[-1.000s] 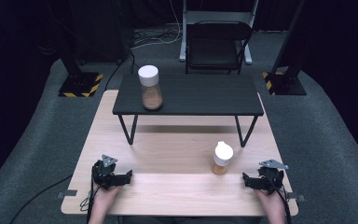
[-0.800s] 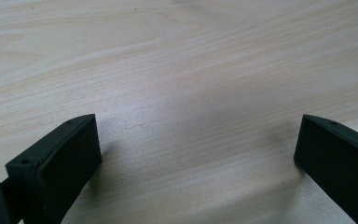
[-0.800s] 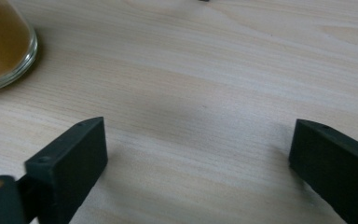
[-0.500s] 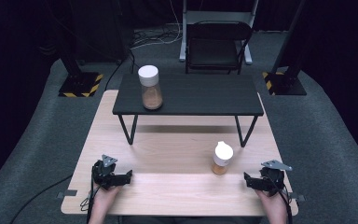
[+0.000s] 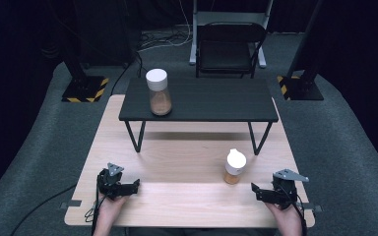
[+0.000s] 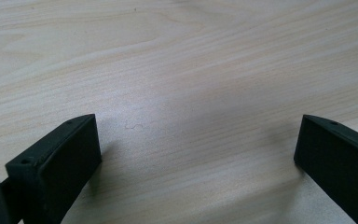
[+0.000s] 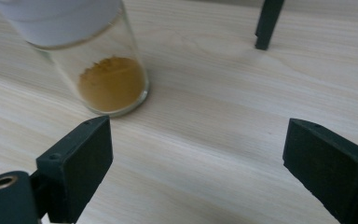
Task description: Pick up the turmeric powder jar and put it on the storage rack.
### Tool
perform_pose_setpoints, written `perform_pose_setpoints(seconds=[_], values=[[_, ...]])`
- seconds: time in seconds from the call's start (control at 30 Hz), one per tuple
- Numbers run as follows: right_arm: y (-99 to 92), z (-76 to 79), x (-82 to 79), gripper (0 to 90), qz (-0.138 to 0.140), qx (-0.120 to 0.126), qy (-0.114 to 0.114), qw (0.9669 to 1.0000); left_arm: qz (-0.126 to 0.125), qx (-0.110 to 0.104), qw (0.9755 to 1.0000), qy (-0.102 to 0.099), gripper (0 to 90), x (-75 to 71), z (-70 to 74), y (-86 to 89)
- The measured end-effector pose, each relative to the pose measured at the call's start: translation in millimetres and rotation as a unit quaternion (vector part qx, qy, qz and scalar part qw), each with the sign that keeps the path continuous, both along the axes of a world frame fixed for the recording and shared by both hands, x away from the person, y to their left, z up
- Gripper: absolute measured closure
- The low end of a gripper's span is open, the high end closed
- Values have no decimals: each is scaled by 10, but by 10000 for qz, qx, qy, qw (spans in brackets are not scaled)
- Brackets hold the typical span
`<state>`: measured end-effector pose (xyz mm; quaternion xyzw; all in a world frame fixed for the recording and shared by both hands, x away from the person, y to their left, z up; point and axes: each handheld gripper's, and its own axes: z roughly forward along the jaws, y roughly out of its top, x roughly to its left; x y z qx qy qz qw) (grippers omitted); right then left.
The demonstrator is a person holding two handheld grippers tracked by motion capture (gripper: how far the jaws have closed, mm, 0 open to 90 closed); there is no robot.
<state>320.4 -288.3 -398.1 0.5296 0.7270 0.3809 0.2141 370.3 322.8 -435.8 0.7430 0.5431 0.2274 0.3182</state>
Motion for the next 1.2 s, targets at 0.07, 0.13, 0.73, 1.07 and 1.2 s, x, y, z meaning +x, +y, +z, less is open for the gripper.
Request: perform_pose_setpoints(seconds=[0.07, 0.13, 0.73, 1.07, 1.2], values=[[4, 34, -20, 71, 135, 142, -42, 9998, 0, 0, 10000, 0, 0, 0, 0, 0], [25, 57, -29, 71, 209, 197, -71, 9996, 1, -1, 10000, 0, 0, 0, 0, 0], [423, 228, 83, 85, 587, 48, -322, 9977, -7, 0, 10000, 0, 0, 1, 0, 2], [651, 231, 276, 112, 548, -119, -271, 9981, -6, -1, 10000, -1, 0, 1, 0, 2], [738, 225, 368, 118, 498, -177, -215, 9984, -7, 0, 10000, 0, 0, 1, 0, 2]])
